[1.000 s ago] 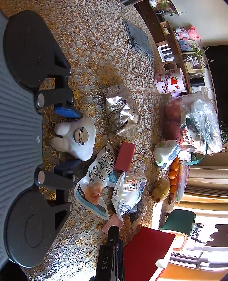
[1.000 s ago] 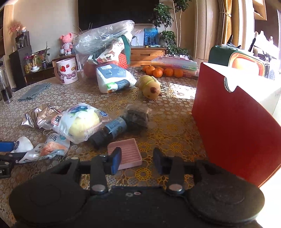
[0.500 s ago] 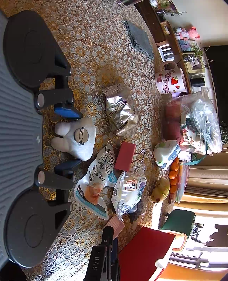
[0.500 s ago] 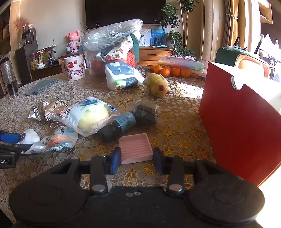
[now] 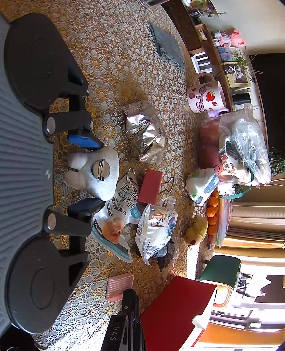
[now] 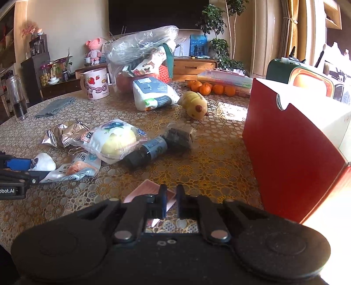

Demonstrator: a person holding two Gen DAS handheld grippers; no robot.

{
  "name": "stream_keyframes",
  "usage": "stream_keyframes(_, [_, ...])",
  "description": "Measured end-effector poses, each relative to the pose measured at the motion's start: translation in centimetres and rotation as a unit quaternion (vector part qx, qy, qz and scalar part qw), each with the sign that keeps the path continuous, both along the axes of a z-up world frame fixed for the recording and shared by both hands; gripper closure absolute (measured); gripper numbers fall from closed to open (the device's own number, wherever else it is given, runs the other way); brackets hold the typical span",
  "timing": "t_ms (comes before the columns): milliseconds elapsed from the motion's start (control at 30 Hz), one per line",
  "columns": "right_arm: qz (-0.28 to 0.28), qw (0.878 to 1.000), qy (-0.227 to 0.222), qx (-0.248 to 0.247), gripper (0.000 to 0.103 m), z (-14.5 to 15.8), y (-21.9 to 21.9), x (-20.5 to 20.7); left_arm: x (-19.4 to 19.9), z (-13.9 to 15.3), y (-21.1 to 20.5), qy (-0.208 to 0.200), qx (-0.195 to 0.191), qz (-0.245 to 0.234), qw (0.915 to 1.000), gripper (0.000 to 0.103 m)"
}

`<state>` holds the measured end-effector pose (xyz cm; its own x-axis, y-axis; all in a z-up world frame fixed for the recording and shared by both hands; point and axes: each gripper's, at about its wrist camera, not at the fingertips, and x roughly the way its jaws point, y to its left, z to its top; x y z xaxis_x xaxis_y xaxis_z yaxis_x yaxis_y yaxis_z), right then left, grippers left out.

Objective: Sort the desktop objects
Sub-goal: 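Lift the tooth plush with the left tool while the right tool lifts the pink dish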

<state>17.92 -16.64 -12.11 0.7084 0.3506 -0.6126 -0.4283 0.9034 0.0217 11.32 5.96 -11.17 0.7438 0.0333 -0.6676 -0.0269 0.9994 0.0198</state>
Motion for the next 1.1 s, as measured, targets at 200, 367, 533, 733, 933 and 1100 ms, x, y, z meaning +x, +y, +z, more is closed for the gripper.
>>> stream_keyframes(200, [-0.018,1.000,0.015,0.008,0.055,0.4,-0.2,-0.3,-0.1,0.1,0.0,-0.002,-0.003,0.000,1.0000,0.055])
stream_keyframes(367, [-0.041,0.998,0.027,0.025,0.033,0.6,0.9,-1.1,-0.2,0.1,0.2,-0.001,-0.005,0.000,1.0000,0.055])
stream_keyframes(533, [-0.084,0.995,0.047,0.033,0.033,0.3,2.4,-1.0,-0.3,0.0,0.5,0.000,-0.009,0.001,1.0000,0.055])
stream_keyframes(733, [-0.117,0.991,0.052,0.027,0.034,-0.2,4.0,-0.8,-0.2,-0.2,0.8,0.001,-0.014,-0.002,0.9999,0.055])
stream_keyframes(933, [-0.123,0.992,0.038,-0.006,0.054,-0.3,4.7,-0.7,-0.2,-0.3,0.8,0.001,-0.016,-0.003,0.9999,0.055])
stream_keyframes(1100, [-0.116,0.992,0.041,0.001,0.055,-0.1,4.0,-0.9,-0.2,0.1,0.4,-0.003,-0.015,-0.004,0.9999,0.055])
